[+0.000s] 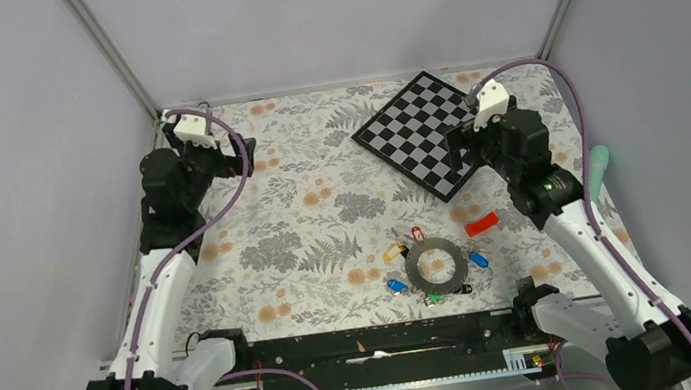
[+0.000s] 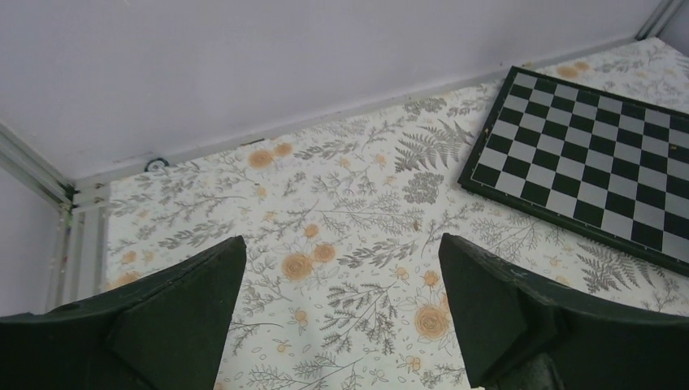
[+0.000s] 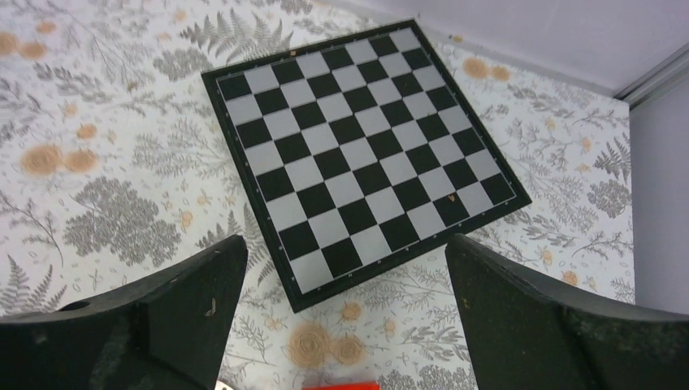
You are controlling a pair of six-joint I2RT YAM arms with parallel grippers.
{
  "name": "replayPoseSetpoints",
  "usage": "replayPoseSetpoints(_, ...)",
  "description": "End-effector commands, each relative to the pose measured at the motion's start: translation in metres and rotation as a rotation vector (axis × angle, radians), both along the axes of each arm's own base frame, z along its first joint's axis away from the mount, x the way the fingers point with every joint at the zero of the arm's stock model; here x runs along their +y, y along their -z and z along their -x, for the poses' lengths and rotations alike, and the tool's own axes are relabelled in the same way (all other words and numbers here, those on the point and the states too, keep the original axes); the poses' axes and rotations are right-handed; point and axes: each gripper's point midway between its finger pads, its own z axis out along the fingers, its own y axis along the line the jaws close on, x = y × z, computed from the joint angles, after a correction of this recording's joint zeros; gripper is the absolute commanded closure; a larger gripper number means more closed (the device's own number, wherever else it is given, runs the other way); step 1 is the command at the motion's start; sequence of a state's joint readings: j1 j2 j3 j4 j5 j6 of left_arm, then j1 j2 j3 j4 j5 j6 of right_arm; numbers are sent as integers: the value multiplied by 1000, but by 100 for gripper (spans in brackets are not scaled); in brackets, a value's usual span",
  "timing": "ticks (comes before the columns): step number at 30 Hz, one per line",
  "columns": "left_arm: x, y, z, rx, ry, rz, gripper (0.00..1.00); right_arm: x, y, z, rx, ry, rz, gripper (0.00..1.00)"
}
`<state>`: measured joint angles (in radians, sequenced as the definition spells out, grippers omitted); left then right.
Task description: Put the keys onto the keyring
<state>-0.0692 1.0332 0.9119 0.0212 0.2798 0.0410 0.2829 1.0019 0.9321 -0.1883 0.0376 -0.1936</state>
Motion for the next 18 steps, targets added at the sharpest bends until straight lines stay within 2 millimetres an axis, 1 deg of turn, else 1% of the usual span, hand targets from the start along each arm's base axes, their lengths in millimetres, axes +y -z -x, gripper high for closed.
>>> replayPoseSetpoints(1,11,-26,10,-71,-58,4,1,-2,-25,0,-118,30,-85,0)
replayPoseSetpoints(3,8,-30,18,-81,-45,28,1,-6,-27,5,-135,47,-118,0)
replayPoseSetpoints(4,6,-31,20,-80,-35,40,1,-8,-29,6,-141,68,-148,0)
replayPoseSetpoints(6,-2,-30,25,-62,-1,89,1,-10,-27,10,-139,66,-178,0)
replayPoseSetpoints(8,-8,-29,27,-54,37,113,1,-15,-27,13,-142,74,-189,0)
replayPoseSetpoints(9,-10,-28,27,-47,53,116,1,-13,-26,15,-140,58,-194,0)
replayPoseSetpoints(12,-9,-27,25,-31,46,116,1,-18,-24,18,-139,69,-192,1)
replayPoseSetpoints(18,-11,-12,30,1,82,77,1,-18,-19,19,-130,19,-119,0)
